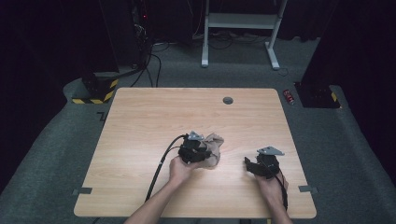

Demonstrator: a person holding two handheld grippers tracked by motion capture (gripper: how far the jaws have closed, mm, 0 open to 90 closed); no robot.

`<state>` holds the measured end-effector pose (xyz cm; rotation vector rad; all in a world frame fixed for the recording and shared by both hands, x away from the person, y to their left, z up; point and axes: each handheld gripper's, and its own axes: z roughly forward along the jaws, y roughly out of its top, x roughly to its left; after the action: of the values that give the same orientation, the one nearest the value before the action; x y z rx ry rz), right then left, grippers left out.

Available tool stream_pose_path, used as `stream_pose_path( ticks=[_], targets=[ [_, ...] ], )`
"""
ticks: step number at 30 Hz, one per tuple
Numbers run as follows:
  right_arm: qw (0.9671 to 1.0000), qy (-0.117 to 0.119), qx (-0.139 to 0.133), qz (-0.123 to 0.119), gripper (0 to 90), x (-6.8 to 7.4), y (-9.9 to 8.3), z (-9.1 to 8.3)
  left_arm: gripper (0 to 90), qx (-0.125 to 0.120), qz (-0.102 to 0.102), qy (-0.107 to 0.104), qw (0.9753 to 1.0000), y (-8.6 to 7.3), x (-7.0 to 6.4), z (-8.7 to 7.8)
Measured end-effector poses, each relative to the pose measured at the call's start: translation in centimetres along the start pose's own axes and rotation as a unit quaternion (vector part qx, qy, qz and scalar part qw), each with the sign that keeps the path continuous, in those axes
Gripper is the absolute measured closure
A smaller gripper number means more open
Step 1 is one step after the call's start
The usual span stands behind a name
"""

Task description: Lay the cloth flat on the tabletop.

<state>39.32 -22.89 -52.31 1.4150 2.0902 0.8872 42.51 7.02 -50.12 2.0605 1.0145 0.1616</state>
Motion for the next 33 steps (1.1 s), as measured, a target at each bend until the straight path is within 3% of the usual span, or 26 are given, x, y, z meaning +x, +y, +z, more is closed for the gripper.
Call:
stream_pose_path(
  ticks=[4,5,8,9,12,13,14,17,18,19,20,21,24,27,29,30,31,33],
  targets=[
    [1.0000,0.000,-0.003,-0.001,42.4,0.1,0.0,-0.1,55.8,-0.002,0.000,0.020,0.9998,-0.5,-0.1,-0.6],
    [0.9999,-0.004,-0.006,-0.008,51.4,0.6,-0.1,-0.3,53.9,0.000,-0.002,0.024,0.9997,-0.7,0.0,-1.0],
    [0.9999,0.000,0.000,-0.015,53.9,1.2,0.0,-0.5,51.6,-0.004,-0.003,0.026,0.9997,-1.0,0.2,-1.5],
    [0.9998,0.014,-0.005,-0.015,56.1,2.1,0.0,-0.6,51.6,-0.012,-0.004,0.024,0.9996,-1.4,0.3,-2.0],
    [0.9993,0.032,-0.012,-0.016,60.3,2.8,0.2,-0.7,52.1,-0.018,0.000,0.022,0.9996,-1.9,0.1,-2.5],
    [0.9976,0.064,-0.017,-0.023,66.3,3.8,0.8,-0.8,53.4,-0.021,0.005,0.023,0.9995,-2.4,0.0,-2.7],
    [0.9967,0.072,-0.019,-0.031,67.3,4.1,1.1,-0.8,53.7,-0.021,0.006,0.023,0.9995,-2.7,-0.1,-2.7],
    [0.9932,0.102,-0.031,-0.047,67.8,5.5,2.3,-0.9,53.7,-0.017,0.008,0.034,0.9992,-3.5,0.1,-2.9],
    [0.9932,0.102,-0.031,-0.047,67.8,5.5,2.3,-0.9,53.5,-0.017,0.008,0.034,0.9992,-3.5,0.1,-2.9],
    [0.9907,0.116,-0.043,-0.056,65.7,6.6,3.2,-0.9,53.0,-0.017,-0.001,0.039,0.9991,-4.0,0.4,-2.9],
    [0.9907,0.116,-0.043,-0.056,65.7,6.6,3.2,-0.9,52.3,-0.017,-0.001,0.039,0.9991,-4.0,0.4,-2.9],
    [0.9890,0.126,-0.046,-0.063,61.3,7.6,3.8,-0.7,51.4,-0.018,-0.011,0.046,0.9987,-4.4,0.6,-2.9],
    [0.9887,0.121,-0.041,-0.078,57.5,8.8,4.5,0.1,48.3,-0.018,-0.016,0.054,0.9983,-4.7,0.8,-2.7],
    [0.9883,0.123,-0.026,-0.086,59.5,9.4,4.8,1.0,46.6,-0.022,-0.010,0.063,0.9977,-5.1,0.7,-2.6],
    [0.9878,0.125,-0.018,-0.092,61.7,9.8,4.8,1.5,44.9,-0.021,0.009,0.083,0.9963,-5.2,0.4,-2.6],
    [0.9878,0.125,-0.018,-0.092,61.7,9.8,4.8,1.5,44.2,-0.021,0.009,0.083,0.9963,-5.2,0.4,-2.6],
    [0.9869,0.122,-0.007,-0.105,67.5,10.2,4.8,1.9,43.6,-0.031,0.022,0.096,0.9946,-5.7,0.2,-2.6],
    [0.9864,0.114,-0.002,-0.118,75.1,10.4,4.7,2.2,41.6,-0.032,0.022,0.102,0.9940,-5.8,0.2,-2.6]
  ],
)
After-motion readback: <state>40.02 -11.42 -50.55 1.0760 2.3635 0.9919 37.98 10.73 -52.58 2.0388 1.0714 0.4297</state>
